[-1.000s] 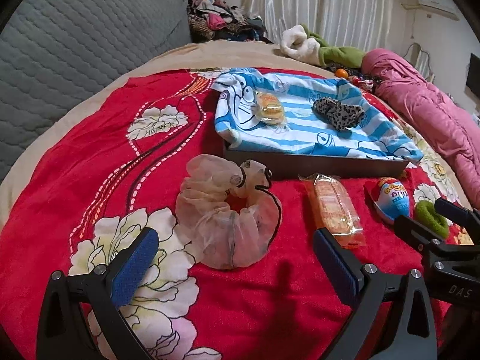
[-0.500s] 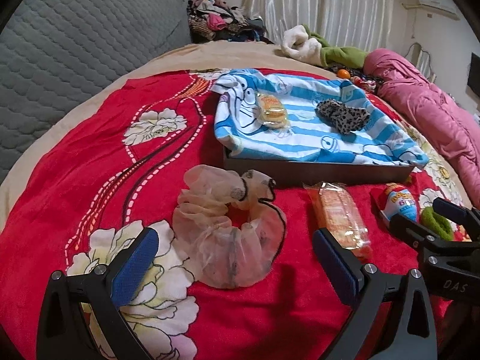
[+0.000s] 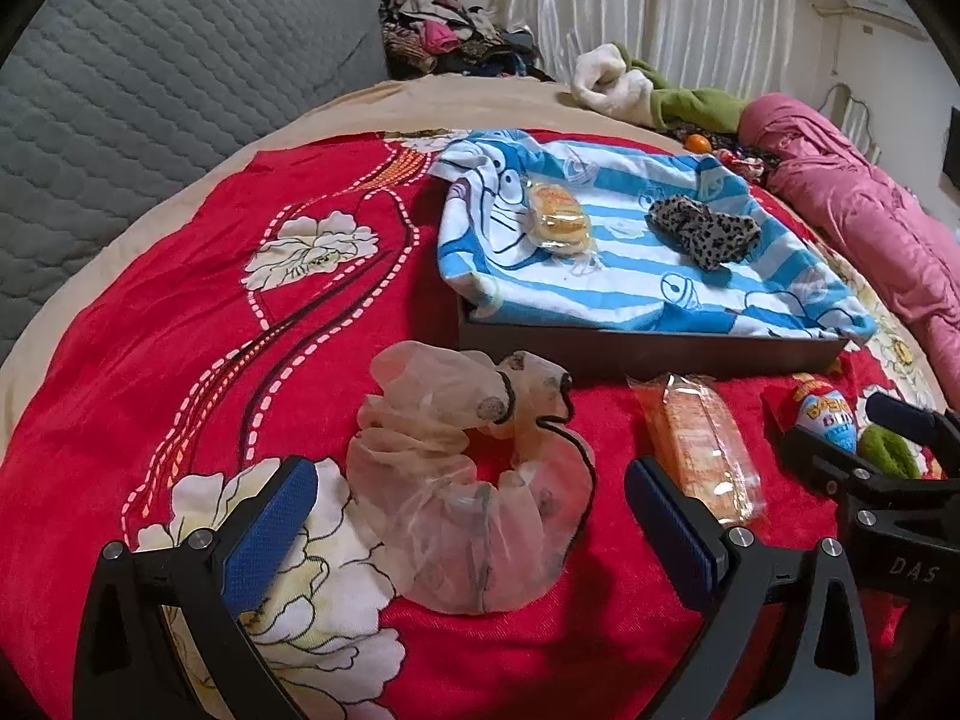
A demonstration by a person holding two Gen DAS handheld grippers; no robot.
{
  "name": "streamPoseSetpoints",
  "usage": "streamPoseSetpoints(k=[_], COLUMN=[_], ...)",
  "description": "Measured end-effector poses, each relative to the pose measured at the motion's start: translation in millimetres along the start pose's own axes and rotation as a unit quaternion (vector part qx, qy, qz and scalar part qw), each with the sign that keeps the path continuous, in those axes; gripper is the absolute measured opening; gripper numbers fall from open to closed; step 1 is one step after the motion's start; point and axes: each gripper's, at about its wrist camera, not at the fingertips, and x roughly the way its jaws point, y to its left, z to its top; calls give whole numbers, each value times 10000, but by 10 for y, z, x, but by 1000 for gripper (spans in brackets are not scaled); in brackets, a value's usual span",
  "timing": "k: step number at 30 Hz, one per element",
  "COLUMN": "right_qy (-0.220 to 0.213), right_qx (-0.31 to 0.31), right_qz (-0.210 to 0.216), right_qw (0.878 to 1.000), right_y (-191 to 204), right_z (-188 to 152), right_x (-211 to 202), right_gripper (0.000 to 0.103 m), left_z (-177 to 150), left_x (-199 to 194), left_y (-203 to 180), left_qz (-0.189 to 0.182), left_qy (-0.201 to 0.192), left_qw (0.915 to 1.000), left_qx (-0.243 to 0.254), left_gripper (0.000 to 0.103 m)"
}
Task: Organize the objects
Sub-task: 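Grasp the pink mesh scrunchie with the left tool while the right tool grasps the blue King Egg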
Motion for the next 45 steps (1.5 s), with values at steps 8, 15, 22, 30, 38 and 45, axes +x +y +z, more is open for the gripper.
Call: streamPoseSetpoints(k=[8, 15, 22, 30, 38, 45], right_qy=[159, 216, 389, 492, 352, 233], right_qx=[-72, -131, -109, -1, 212, 329], right_qz=[81, 55, 33, 196, 459, 598], right_qw=[9998, 9997, 9992, 9986, 9981, 9974], right_y=[40, 50, 11, -41, -107, -127], right_z=[15, 19, 19, 8, 8, -1], right_x=[99, 167, 279, 368, 340, 234], right_gripper=[86, 77, 69, 51, 50, 50], left_z=[-5, -14, -18, -8, -1, -9], left_x=[55, 97, 172, 208, 229, 178], left_y=[37, 35, -13, -32, -31, -34], left_qz=[-55, -196, -282, -383, -555, -602], left_qy=[77, 154, 282, 297, 319, 303], left_qw=[10000, 9997, 9992, 9987, 9979, 9977], left_qx=[1, 12, 90, 138, 111, 97], left_gripper=[98, 82, 69, 50, 18, 13])
